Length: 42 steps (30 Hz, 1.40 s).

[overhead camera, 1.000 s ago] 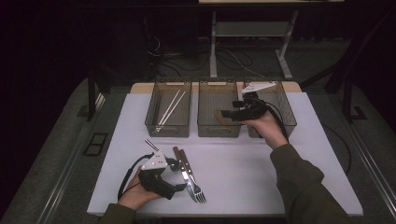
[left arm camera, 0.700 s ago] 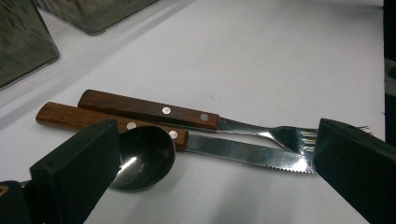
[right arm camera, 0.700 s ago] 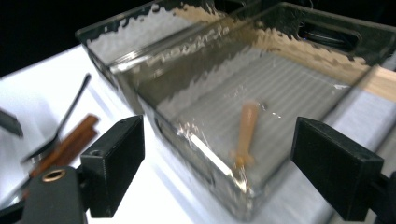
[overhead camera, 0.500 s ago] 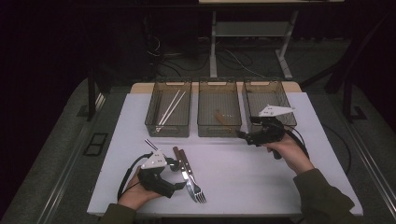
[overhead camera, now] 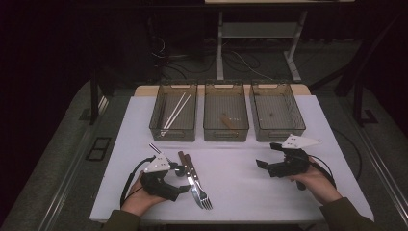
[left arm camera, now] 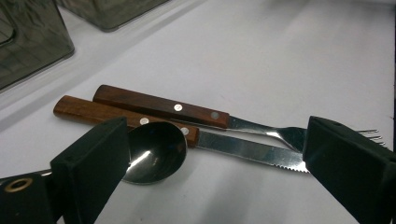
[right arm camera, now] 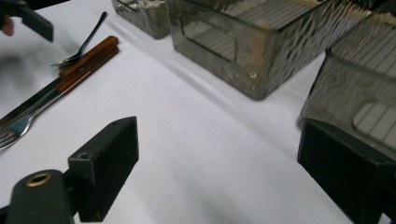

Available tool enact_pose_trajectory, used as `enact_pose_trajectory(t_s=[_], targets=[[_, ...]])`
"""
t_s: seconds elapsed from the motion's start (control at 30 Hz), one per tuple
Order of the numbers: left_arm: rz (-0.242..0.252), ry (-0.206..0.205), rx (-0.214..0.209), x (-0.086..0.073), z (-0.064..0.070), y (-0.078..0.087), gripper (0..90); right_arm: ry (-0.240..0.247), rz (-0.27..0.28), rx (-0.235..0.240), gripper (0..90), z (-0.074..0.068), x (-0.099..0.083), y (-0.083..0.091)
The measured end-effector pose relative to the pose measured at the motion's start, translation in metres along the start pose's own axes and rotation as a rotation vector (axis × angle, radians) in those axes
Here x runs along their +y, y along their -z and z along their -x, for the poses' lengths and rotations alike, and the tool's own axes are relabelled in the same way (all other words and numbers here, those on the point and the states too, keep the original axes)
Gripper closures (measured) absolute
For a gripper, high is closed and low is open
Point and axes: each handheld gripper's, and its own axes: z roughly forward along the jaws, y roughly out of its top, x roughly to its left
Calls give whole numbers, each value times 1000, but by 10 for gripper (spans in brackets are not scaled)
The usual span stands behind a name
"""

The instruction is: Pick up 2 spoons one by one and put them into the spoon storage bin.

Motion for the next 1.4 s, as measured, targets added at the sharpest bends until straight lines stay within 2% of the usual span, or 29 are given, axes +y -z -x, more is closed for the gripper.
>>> enact_pose_trajectory(t_s=[0.17,0.27,0.4,0.5,0.57,0.7,0.77,0.9,1.0,1.27,1.4], targets=[[-10,0,3,0,-1,1,129,-1,-9,-17,124,-4,-15,8],[-11,7,20,1,-2,1,156,3,-20,-18,124,-7,-24,12],[2,7,41,3,-5,6,254,2,-36,-16,124,-10,-35,17],[5,-10,86,6,-10,11,353,7,-52,-8,124,-12,-41,20],[0,-13,121,8,-15,13,457,10,-54,-6,124,-12,-43,21],[-14,17,181,11,-32,13,665,6,-40,-7,124,-11,-41,21],[-32,28,191,12,-42,11,744,8,-43,-14,124,-10,-41,21],[-68,57,172,12,-59,4,875,5,-42,-21,125,-8,-41,21],[-107,81,166,12,-66,-2,889,-1,-43,-17,131,-8,-41,21],[-180,69,180,12,-71,-12,890,5,-49,-15,131,-8,-41,20],[-189,77,185,11,-71,-12,891,8,-48,-10,132,-9,-41,21]])
